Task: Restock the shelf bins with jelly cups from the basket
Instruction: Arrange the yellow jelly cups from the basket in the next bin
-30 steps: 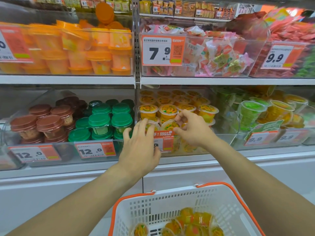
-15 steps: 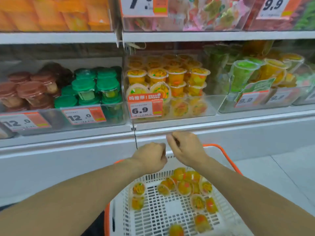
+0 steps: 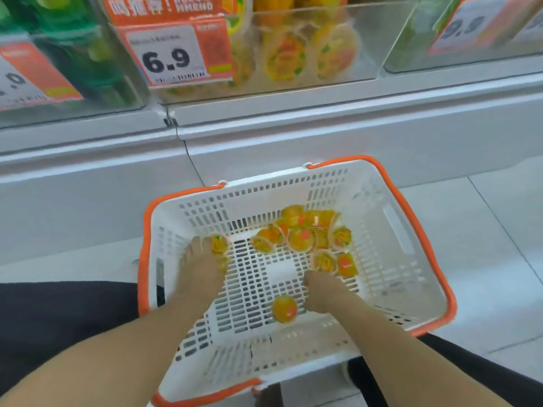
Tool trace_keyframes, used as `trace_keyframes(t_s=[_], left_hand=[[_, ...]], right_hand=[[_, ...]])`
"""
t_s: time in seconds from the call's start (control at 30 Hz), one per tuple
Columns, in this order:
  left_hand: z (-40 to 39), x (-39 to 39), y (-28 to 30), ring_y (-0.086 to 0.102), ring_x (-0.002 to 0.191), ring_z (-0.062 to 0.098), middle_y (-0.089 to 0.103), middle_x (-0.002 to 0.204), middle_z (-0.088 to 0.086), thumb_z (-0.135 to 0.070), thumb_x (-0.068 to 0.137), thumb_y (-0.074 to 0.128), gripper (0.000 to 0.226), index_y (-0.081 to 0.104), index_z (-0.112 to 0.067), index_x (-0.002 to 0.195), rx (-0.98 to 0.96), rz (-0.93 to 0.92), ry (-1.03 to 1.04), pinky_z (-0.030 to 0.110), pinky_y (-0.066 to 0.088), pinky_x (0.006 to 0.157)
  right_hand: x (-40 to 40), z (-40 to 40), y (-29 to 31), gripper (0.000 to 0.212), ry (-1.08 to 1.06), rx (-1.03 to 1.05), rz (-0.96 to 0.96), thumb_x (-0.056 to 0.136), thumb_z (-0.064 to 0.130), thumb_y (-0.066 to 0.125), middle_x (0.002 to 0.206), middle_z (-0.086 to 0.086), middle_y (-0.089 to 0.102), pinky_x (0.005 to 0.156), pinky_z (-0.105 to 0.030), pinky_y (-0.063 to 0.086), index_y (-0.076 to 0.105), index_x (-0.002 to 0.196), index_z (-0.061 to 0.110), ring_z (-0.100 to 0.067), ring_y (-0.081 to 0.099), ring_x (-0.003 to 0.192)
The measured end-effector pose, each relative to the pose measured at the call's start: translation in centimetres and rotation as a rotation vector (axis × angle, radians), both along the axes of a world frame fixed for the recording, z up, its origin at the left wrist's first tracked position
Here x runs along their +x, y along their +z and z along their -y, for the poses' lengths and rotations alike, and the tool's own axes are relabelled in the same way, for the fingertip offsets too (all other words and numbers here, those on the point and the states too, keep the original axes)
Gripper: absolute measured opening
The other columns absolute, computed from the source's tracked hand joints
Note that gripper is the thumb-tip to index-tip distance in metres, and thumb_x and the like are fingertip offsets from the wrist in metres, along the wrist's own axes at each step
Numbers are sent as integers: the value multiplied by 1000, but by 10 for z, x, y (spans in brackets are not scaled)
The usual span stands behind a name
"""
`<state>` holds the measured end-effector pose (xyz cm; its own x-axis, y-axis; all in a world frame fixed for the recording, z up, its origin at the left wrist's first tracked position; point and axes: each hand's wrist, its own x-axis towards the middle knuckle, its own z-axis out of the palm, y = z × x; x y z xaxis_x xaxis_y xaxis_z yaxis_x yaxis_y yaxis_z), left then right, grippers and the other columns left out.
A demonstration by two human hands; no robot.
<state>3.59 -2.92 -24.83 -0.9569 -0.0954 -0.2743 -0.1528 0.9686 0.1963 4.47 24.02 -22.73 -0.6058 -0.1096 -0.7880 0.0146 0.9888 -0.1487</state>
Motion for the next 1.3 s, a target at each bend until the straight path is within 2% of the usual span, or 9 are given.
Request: trace_keyframes(t_s=[0.3, 0.4, 0.63, 0.73, 0.83, 0.9, 1.0, 1.07, 1.3], left_hand=[[-4, -35, -30, 40, 132, 38, 36, 145, 19, -43, 91, 63, 75, 26, -17, 150, 101, 205, 109, 43, 41, 105], [-5, -31, -33, 49, 121, 39, 34, 144, 23, -41, 86, 68, 90, 15, -16, 154, 180, 281, 136, 41, 48, 96], [-10, -26, -40, 64, 100, 29, 52, 125, 12, -30, 76, 80, 104, 3, -30, 147, 357, 323, 205, 44, 56, 86], [-8, -20, -40, 65, 76, 19, 63, 97, 4, -23, 73, 77, 105, 2, -30, 146, 381, 321, 285, 40, 59, 69], [-12, -15, -21, 64, 95, 22, 61, 114, 3, -26, 78, 76, 109, -1, -10, 153, 349, 429, 354, 31, 54, 76], [-12, -16, -2, 62, 107, 26, 56, 132, 13, -31, 80, 73, 102, 8, -5, 154, 385, 599, 375, 27, 47, 74], [-2, -28, 44, 55, 57, 18, 60, 77, 7, -21, 74, 64, 49, 50, -7, 119, 702, 964, 372, 26, 37, 53], [7, -40, 82, 56, 60, 21, 60, 72, 8, -18, 76, 61, 30, 53, -10, 104, 828, 1115, 279, 26, 37, 56], [7, -83, 262, 68, 76, 30, 70, 99, 16, -57, 97, 48, 51, 71, -12, 90, 824, 935, -51, 29, 43, 56]], right_hand=[[16, 63, -43, 71, 352, 11, 234, 98, 27, 58, 165, -18, -4, 102, -48, 45, 19, 158, 27, -39, 25, 147], [23, 71, -44, 59, 438, 99, 176, 99, 28, 57, 162, -26, 4, 106, -51, 39, 33, 151, 18, -39, 9, 151], [22, 73, -33, 52, 219, 28, 142, 92, -8, 53, 162, -23, 0, 97, -45, 49, 47, 137, 19, -44, 47, 128], [14, 68, -28, 38, 85, -70, 165, 97, 7, 51, 160, -21, 14, 93, -43, 50, 50, 132, 23, -39, 58, 116], [-4, 61, -16, 40, -103, -185, 306, 95, 21, 52, 140, -12, 48, 85, -41, 55, 47, 134, 30, -27, 66, 92], [-18, 58, 7, 48, -255, -251, 417, 92, 23, 58, 133, -12, 55, 75, -36, 58, 46, 137, 32, -23, 69, 74], [-38, 51, 58, 56, -387, -375, 450, 95, 25, 62, 157, -14, 31, 81, -38, 61, 41, 146, 21, -27, 75, 84], [-51, 46, 104, 65, -452, -458, 444, 97, 27, 60, 163, -15, 17, 85, -40, 60, 30, 154, 18, -31, 75, 88], [-91, 36, 277, 24, -546, -870, 258, 97, 24, 55, 125, -22, 52, 85, -47, 59, 54, 115, 8, -40, 71, 84]])
